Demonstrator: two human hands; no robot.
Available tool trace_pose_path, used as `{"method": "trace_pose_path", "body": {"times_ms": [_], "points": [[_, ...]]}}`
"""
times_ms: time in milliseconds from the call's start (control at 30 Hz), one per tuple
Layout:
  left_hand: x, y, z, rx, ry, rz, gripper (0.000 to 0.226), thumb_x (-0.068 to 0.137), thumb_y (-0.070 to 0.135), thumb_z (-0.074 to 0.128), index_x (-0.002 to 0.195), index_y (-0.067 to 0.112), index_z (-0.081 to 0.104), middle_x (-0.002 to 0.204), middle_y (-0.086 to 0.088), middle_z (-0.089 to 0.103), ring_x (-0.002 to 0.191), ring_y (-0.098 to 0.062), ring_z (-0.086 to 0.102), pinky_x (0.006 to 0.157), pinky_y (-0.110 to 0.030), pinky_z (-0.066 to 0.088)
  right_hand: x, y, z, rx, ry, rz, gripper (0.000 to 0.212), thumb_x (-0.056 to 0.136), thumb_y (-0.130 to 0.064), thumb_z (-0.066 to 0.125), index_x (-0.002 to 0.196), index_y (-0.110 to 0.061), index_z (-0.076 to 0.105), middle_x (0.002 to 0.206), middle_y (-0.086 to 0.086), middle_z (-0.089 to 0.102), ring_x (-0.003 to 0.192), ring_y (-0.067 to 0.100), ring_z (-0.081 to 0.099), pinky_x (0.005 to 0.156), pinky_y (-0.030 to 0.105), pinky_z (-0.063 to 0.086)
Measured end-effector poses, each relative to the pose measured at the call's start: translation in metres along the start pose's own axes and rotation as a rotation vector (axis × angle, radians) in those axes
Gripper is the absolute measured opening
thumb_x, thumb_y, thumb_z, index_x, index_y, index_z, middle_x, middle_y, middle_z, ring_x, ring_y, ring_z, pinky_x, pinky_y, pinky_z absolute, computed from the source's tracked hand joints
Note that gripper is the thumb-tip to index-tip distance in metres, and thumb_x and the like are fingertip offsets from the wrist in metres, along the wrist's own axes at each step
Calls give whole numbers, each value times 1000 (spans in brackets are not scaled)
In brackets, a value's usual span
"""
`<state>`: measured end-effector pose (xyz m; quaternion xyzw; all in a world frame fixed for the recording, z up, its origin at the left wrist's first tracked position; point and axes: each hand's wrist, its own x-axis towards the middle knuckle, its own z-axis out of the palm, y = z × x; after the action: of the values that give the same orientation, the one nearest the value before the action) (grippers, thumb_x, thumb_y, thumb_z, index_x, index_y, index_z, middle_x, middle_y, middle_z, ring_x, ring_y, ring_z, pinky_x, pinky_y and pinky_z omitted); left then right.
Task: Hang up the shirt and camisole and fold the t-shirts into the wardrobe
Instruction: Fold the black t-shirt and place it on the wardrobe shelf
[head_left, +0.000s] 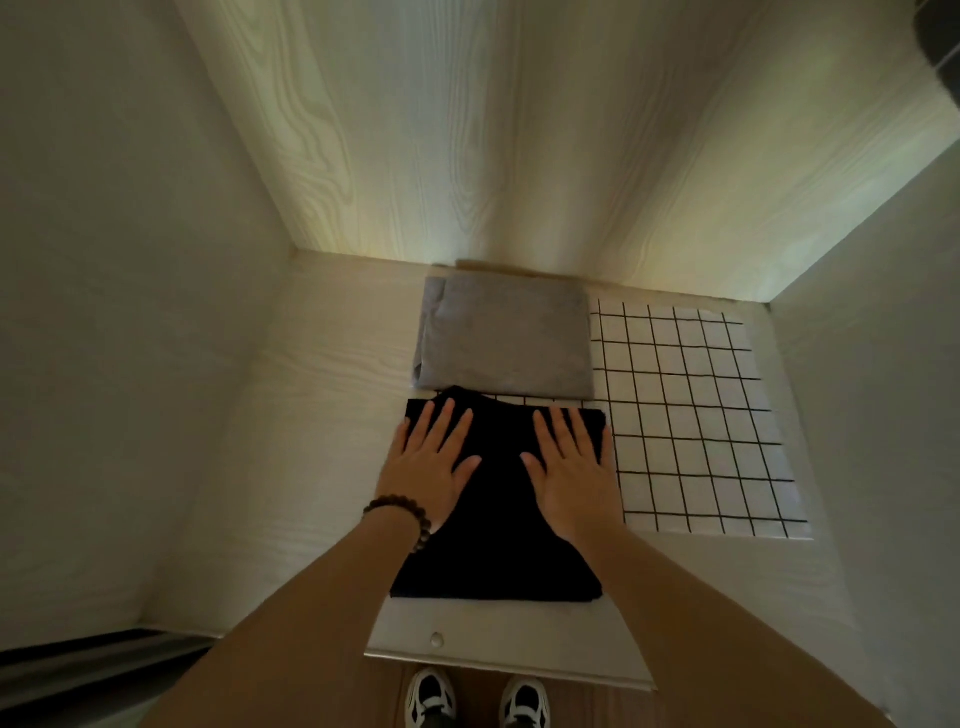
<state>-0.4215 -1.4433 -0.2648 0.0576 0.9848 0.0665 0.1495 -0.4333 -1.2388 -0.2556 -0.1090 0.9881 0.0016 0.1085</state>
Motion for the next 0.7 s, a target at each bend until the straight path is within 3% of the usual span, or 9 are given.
{"method": "trace_pose_path", "body": {"times_ms": [67,100,200,267,367,700], "points": [[-9,-11,-1,-9,5,-67,86,72,62,-37,146,26,-13,158,1,-12,147,-22,-7,118,-43,1,-8,17,3,5,15,76,65,91,-53,-11,150,-26,-4,160,-3,-4,145,20,-14,116,51,-7],[-15,-11,-3,-20,47,-105,85,79,59,-31,149,21,-1,159,-3,-1,148,-26,2,118,-46,7,-12,23,4,15,34,110,64,92,-52,-8,150,-25,-2,160,-1,0,145,21,-12,116,53,-4],[-39,7,-1,-4,216,-161,65,98,46,10,144,10,37,152,-13,33,140,-33,30,114,-50,19,-27,12,2,55,114,161,62,98,-48,9,150,-16,17,158,6,15,146,25,3,117,54,7],[-53,29,7,-59,247,-115,59,95,43,25,144,12,38,152,-11,34,142,-30,26,112,-49,16,-41,-13,2,84,147,83,60,98,-45,18,148,-13,26,156,6,22,146,25,13,115,53,11],[-68,49,22,-76,206,-87,59,95,43,26,147,15,34,154,-10,31,143,-26,18,112,-47,15,-60,-44,10,92,108,-45,59,97,-44,25,147,-13,32,156,5,26,145,24,18,113,53,15],[-76,39,36,-142,127,-108,60,98,52,17,151,26,23,157,-2,20,145,-23,17,114,-42,13,-76,-7,26,77,35,51,65,98,-52,21,147,-10,28,154,6,29,143,20,22,112,48,16]]}}
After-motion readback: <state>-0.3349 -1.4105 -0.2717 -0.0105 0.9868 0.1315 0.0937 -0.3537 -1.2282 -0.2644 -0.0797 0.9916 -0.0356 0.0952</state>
